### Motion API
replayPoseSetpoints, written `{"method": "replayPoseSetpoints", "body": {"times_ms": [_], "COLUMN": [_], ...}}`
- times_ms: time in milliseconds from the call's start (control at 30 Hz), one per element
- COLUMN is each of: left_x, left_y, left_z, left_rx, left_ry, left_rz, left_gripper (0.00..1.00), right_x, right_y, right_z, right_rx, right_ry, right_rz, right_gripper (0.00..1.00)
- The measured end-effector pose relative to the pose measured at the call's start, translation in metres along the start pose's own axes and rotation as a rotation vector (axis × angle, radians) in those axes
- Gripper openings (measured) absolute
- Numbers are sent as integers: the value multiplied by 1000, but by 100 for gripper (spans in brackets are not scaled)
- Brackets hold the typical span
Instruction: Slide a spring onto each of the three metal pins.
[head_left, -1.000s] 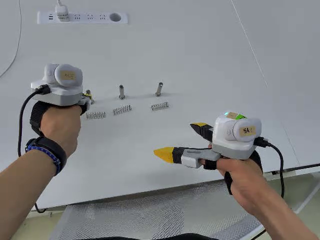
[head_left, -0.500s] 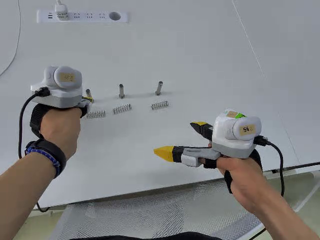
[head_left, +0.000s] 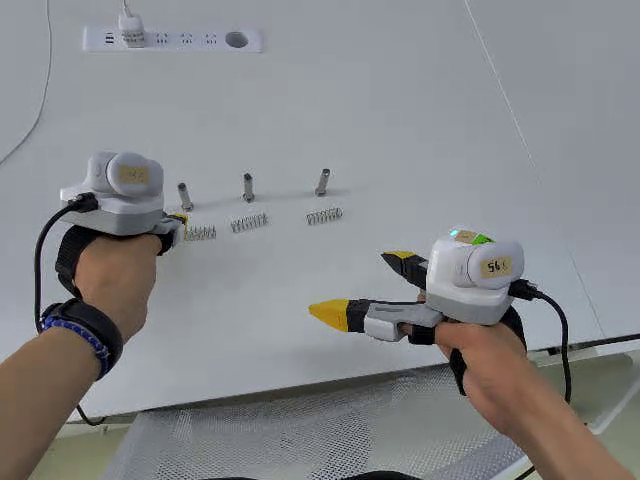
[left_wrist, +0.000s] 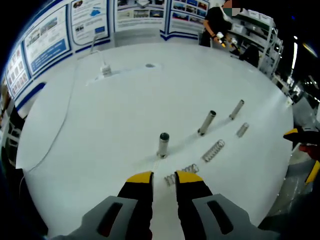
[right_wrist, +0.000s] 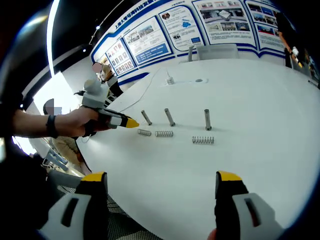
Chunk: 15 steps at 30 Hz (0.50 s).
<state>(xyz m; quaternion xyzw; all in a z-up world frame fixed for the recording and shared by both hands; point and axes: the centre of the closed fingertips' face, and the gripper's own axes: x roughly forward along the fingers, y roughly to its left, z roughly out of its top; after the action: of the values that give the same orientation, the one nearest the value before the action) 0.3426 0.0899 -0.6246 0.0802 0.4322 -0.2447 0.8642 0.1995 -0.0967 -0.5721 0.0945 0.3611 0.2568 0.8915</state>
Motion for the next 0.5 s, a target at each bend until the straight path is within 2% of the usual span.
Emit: {"method": "replayPoseSetpoints", "body": {"times_ms": [200,367,500], "left_x": [-5,-11,-14], "left_y": [1,-2,-2], "left_z": [-9,-16,-22], "left_rx": [12,54,65], "left_ry": [21,38,50], "left_rz": [-11,-30,-41], "left_gripper": [22,27,33], "right_x": [0,1,1], "right_y": [1,2,3], "right_z": [0,-1,-2], "right_rx": [1,-2,-3], "right_ry": [1,5,7], "right_rz": [3,6,8], "right_gripper": [90,90,90]}}
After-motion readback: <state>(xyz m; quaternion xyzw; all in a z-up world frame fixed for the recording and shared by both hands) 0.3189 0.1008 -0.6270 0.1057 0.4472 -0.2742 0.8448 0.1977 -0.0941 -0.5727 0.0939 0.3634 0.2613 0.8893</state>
